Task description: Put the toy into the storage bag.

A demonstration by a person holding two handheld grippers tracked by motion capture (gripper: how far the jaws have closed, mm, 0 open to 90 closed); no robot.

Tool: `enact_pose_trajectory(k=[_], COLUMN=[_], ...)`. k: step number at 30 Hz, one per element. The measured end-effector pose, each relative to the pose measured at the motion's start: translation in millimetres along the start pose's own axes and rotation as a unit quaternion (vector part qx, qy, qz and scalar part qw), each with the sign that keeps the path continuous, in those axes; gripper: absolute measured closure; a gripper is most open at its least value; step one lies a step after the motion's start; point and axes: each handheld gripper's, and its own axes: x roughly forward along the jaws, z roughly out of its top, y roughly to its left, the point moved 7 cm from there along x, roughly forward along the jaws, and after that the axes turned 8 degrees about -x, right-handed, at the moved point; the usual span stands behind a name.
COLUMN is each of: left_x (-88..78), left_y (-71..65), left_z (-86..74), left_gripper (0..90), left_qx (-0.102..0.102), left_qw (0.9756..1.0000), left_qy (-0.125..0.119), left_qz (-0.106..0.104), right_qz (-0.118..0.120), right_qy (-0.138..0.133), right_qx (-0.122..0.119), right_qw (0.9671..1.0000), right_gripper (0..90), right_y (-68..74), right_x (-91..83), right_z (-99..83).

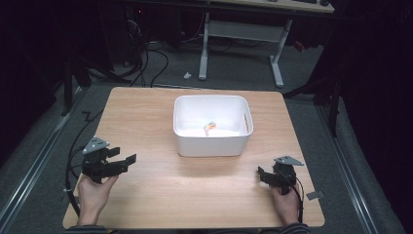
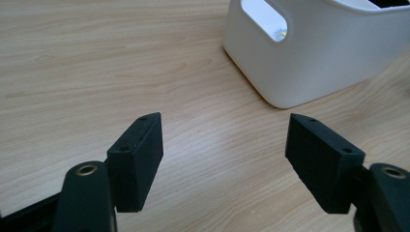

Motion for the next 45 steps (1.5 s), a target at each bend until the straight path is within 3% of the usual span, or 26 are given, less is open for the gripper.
enact_pose_trajectory(k=[11, 27, 36, 45], left_x=[20.6, 47.9, 62.5, 77.1], left_y=[-1.6, -3.5, -1.9, -0.4], left_z=[-17.2, -38.8, -47.7, -58.2], left_gripper=[28.6, 27.7, 27.8, 27.4], left_qx=[-0.022, -0.026, -0.025, -0.001], left_qw=[0.9996, 0.9993, 0.9994, 0.999], left_qy=[0.009, 0.024, 0.024, 0.029], left_qz=[-0.018, -0.016, 0.0, 0.034], right_qz=[0.0, 0.0, -0.001, -0.002], right_qy=[-0.001, 0.0, -0.001, -0.002], right_qx=[0.0, 0.0, 0.001, 0.001], right_qw=[1.0, 1.0, 1.0, 1.0], right_gripper=[24.0, 24.0, 24.0, 24.0], right_y=[0.0, 0.0, 0.2, 0.2], right_x=[0.1, 0.0, 0.1, 0.3], right_z=[0.1, 0.0, 0.1, 0.2])
